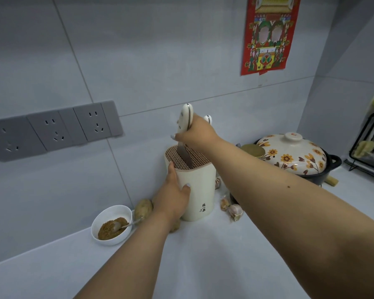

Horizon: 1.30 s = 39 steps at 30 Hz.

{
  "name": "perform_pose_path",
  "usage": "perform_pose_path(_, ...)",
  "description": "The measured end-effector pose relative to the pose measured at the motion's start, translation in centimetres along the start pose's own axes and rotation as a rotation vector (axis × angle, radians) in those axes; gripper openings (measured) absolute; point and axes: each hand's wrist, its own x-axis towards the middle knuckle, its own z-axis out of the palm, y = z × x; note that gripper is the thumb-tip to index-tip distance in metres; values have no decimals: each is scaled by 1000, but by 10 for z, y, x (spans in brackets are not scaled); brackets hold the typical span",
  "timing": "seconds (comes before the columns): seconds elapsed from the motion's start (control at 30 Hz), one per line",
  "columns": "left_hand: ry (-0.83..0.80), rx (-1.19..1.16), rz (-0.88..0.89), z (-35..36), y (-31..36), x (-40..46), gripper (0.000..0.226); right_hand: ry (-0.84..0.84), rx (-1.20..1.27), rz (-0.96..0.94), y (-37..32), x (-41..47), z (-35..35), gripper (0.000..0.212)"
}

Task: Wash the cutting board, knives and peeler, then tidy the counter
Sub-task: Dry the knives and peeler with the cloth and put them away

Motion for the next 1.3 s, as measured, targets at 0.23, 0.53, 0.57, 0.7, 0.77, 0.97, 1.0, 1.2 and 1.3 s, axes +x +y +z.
perform_pose_path(0.23,13,13,-2,2,-1,-1,82,7,42,-24,6,2,8,32)
perform_pose_path(0.53,16,24,-19,3,-3,-1,84,-38,7,69,24,0,32,37)
perform_pose_path(0.57,13,20,-22,2,-2,-2,84,-37,-3,76,23,-1,32,38)
perform_pose_path(0.7,-10,19,-35,0,1,-4,88,-71,-19,133,19,-3,27,44)
perform_pose_path(0.77,-35,-14,-51,-1,2,-6,92,-86,11,173,17,-7,22,53)
perform_pose_path(0.97,65,-14,-125,9,12,-25,86,-82,70,167,11,-35,-9,67)
perform_pose_path(1.0,95,-27,-125,13,18,-30,76,-68,66,159,11,-43,-17,62)
perform_pose_path(1.2,34,-202,-132,34,58,-48,21,-10,148,160,30,-92,-59,37)
perform_pose_path(1.3,-38,-249,-97,46,86,-61,13,26,194,200,48,-113,-83,34)
